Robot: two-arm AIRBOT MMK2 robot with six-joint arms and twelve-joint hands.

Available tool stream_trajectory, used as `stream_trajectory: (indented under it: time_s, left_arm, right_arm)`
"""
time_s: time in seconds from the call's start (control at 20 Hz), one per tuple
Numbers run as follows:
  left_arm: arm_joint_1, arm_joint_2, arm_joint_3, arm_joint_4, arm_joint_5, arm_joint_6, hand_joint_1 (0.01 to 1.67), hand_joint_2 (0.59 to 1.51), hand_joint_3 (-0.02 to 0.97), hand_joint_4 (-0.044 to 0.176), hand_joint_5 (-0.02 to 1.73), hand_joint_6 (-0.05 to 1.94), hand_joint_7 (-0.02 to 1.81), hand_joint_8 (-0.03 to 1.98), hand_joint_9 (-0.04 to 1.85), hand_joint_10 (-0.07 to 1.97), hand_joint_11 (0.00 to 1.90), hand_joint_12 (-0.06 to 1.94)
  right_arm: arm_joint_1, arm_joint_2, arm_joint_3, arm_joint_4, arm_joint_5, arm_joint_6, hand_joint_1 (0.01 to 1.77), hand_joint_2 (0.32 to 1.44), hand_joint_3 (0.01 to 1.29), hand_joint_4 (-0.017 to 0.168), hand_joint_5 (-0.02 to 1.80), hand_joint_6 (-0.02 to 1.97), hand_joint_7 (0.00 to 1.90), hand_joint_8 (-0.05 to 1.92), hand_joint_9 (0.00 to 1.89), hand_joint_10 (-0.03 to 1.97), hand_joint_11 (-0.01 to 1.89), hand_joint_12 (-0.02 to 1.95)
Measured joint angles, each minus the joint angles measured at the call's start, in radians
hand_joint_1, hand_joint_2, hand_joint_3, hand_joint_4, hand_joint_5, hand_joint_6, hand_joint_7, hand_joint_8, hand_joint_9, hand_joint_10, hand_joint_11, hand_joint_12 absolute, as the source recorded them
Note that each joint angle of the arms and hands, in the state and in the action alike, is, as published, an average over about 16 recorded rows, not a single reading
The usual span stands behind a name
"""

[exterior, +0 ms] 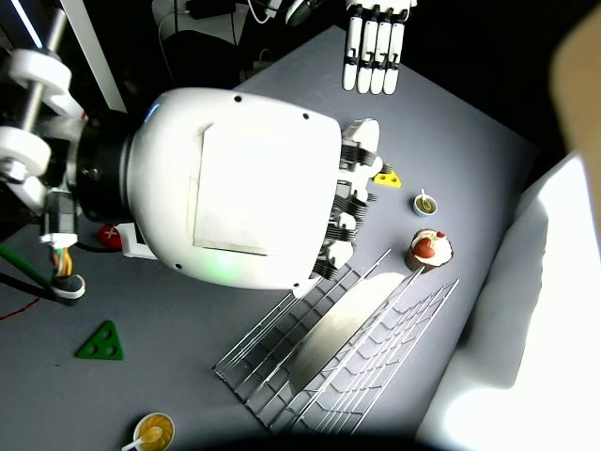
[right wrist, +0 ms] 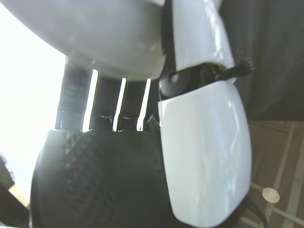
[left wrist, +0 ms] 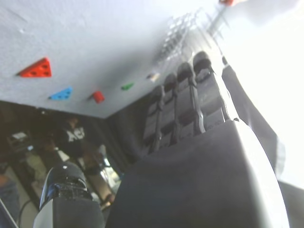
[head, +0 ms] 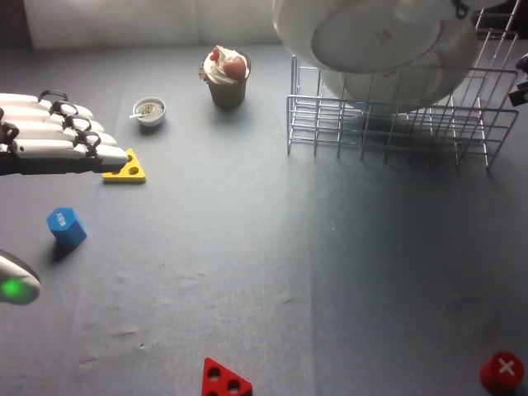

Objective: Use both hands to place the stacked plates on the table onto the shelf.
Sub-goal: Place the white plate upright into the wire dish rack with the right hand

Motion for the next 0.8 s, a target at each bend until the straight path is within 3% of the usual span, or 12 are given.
stream_trajectory:
  time_s: [0.35, 0.8]
  left_arm:
    - [-0.022, 0.004, -0.014, 0.025, 0.021, 0.0, 0.03, 0.936, -0.001, 0.0, 0.11, 0.01, 0.14, 0.0, 0.13, 0.01, 0.12, 0.01]
    - [-0.024, 0.01, -0.03, 0.024, 0.026, 0.0, 0.04, 0.937, -0.001, 0.0, 0.11, 0.01, 0.14, 0.0, 0.13, 0.01, 0.13, 0.01]
  right_arm:
    - [0.023, 0.001, 0.008, 0.043, -0.023, -0.014, 1.49, 0.93, 0.01, -0.01, 0.92, 0.91, 1.1, 0.52, 1.14, 0.65, 1.02, 1.31]
    - [0.004, 0.002, 0.022, 0.074, -0.041, -0.013, 1.49, 0.93, 0.01, -0.01, 0.91, 0.91, 1.09, 0.56, 1.16, 0.61, 1.02, 1.32]
